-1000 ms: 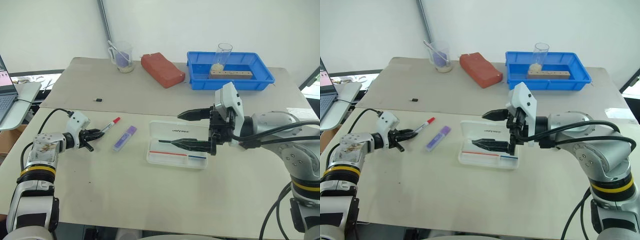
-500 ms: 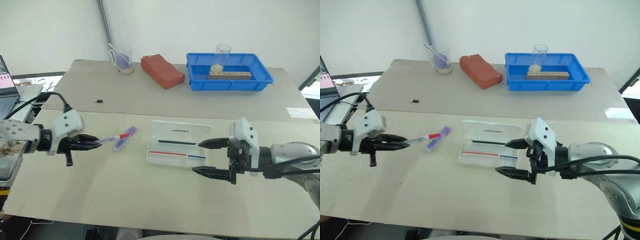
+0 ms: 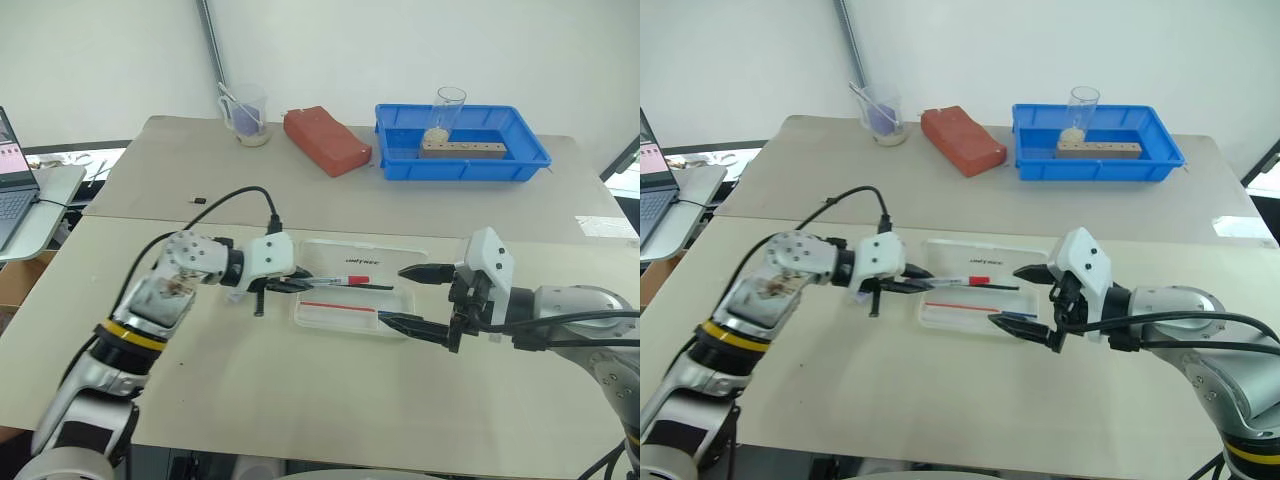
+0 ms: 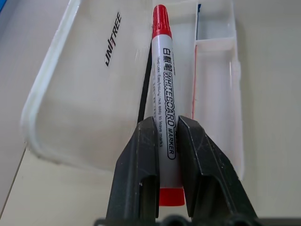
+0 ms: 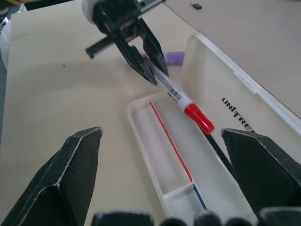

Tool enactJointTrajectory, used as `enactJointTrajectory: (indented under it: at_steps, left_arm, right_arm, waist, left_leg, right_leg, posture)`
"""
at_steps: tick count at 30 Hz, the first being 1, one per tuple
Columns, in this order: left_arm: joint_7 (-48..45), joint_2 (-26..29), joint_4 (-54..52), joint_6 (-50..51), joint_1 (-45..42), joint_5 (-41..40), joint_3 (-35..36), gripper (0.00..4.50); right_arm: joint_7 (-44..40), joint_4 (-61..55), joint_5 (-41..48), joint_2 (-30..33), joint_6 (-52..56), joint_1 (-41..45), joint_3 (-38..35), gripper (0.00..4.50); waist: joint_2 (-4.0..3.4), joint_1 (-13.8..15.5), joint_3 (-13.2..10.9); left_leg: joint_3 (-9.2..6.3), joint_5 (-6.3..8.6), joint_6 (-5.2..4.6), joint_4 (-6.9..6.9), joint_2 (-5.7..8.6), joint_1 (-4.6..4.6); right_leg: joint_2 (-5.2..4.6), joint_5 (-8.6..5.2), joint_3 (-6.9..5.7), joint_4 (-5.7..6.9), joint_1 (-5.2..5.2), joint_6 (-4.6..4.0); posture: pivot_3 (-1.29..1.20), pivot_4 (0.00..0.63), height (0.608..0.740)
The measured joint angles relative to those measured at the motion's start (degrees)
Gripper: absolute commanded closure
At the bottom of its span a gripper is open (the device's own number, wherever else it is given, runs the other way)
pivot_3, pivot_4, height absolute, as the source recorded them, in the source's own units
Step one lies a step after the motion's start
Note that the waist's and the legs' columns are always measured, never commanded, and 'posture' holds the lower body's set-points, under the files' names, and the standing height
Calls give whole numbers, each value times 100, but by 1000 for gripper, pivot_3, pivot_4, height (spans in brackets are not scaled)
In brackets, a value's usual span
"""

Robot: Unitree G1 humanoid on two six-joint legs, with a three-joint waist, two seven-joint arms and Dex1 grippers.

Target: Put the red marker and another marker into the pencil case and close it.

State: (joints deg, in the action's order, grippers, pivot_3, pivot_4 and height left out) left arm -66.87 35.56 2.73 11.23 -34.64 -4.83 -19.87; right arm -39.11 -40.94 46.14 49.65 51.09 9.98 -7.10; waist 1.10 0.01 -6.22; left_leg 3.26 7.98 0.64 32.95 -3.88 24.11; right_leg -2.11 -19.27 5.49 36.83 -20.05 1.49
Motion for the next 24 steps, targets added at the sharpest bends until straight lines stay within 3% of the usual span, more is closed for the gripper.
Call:
enactJointTrajectory:
  at_steps: [12, 13, 20, 24]
  left_arm:
    - [67, -619, 452, -616, -134, 478, -296, 4336]
    - [76, -640, 474, -628, -134, 495, -296, 3313]
    - [98, -705, 470, -721, -135, 562, -293, 165]
    - [26, -617, 136, -560, -118, 466, -236, 68]
  right_arm:
    - [328, -133, -186, -120, -3, -273, 7, 0]
    - [323, -130, -211, -120, -8, -273, 8, 0]
    - [279, -115, -251, -121, -50, -272, 16, 0]
    - [233, -98, -266, -137, -55, -272, 88, 0]
  waist:
    - [-6, 2, 4]
    - [-6, 4, 3]
    - [-7, 1, 4]
    - [-7, -4, 4]
  left_leg:
    - [-8, 0, 0, 4, 4, 4]
    - [-8, 0, 0, 5, 3, 4]
    - [-9, 0, 0, 6, 3, 4]
    - [-9, 0, 0, 6, 3, 4]
  right_leg:
    - [3, -1, 2, 4, 4, 2]
    - [3, -1, 1, 3, 4, 2]
    - [4, -1, 1, 4, 5, 2]
    - [4, -1, 1, 4, 5, 2]
  posture:
    - [0, 150, 740]
    - [0, 150, 740]
    - [0, 150, 740]
    - [0, 150, 740]
